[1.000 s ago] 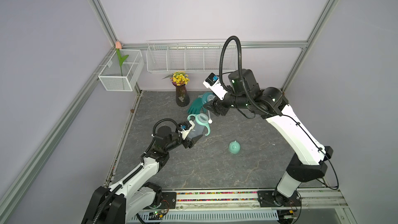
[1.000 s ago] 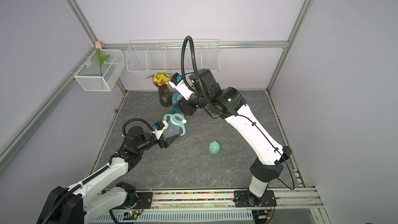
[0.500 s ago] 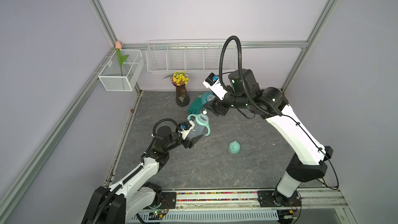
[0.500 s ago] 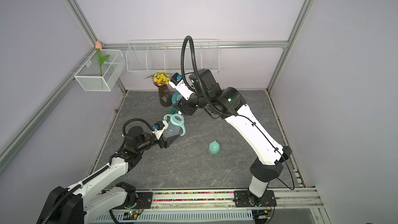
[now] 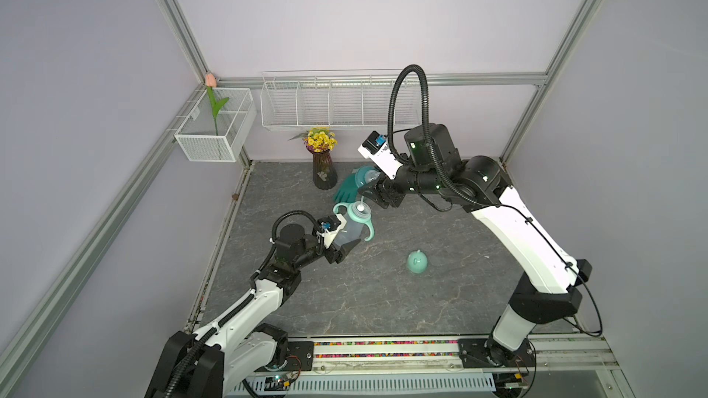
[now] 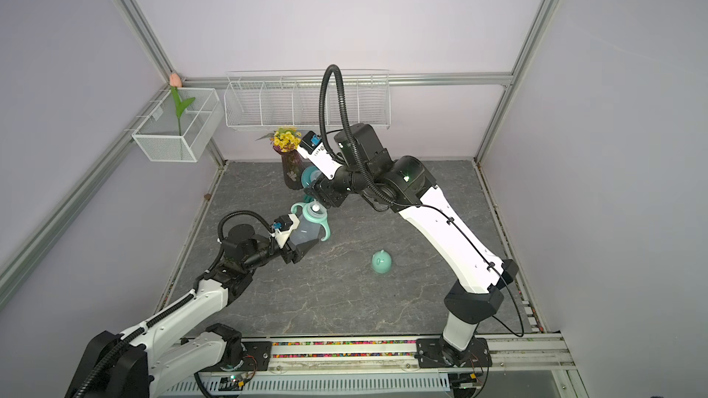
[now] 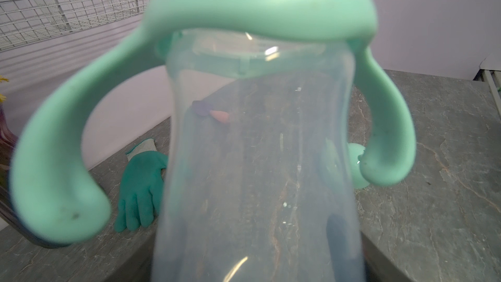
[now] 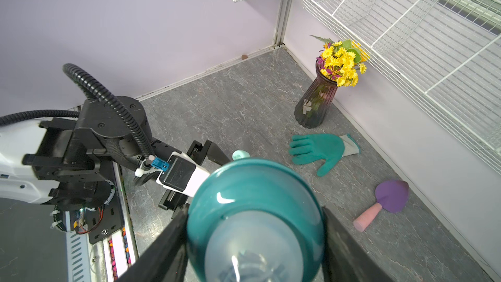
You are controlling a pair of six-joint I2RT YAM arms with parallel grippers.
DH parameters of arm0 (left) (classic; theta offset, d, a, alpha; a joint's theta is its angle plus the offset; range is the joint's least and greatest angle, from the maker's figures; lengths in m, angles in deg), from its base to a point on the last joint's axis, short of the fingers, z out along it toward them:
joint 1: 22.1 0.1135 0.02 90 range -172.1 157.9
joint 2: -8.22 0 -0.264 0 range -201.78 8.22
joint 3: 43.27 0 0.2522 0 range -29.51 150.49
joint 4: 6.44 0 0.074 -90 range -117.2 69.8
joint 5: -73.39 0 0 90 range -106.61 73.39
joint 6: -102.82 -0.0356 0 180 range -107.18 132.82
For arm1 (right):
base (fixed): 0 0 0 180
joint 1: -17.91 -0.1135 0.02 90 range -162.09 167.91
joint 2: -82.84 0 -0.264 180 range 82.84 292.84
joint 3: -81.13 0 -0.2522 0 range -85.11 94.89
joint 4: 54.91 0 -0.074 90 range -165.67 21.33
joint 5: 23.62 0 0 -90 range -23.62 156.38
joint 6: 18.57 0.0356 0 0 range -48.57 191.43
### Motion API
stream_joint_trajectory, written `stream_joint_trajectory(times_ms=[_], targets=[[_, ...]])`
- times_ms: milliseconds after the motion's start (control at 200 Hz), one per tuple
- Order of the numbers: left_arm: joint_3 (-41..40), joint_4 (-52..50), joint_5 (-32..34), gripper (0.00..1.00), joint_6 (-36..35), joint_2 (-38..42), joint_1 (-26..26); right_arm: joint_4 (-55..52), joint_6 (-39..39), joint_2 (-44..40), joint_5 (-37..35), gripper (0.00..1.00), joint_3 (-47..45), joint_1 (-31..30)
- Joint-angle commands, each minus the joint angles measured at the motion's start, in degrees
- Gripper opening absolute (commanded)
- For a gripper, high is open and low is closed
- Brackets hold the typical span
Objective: Assemble the baby bottles
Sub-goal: Close the nipple on the baby bottle.
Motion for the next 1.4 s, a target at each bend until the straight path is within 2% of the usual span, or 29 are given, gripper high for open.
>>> stream_joint_trajectory(times_ms=[0, 155, 560, 755, 1395], targets=[[1.5, 2.5, 0.4, 0.00, -0.7, 0.8, -0.2, 2.0, 0.5, 0.6, 1.9, 0.43, -0.8, -0.5], [1.1, 4.9, 1.1, 0.00, 0.0, 1.3, -0.2, 1.7, 0.5, 0.6, 2.4, 0.43, -3.7, 0.1], [2.5, 9.2, -2.5, 0.00, 2.2, 2.3, -0.2, -1.2, -0.4, -0.1, 17.8, 0.43, -7.2, 5.0], [4.2, 7.9, -5.1, 0.00, 1.7, 2.2, -0.2, -4.4, -1.7, 1.2, 21.9, 0.44, -6.1, 5.4], [6.4, 2.0, -9.9, 0.00, -1.8, 2.9, -0.7, -8.8, -3.0, 4.5, 19.3, 0.46, -3.8, 5.5]])
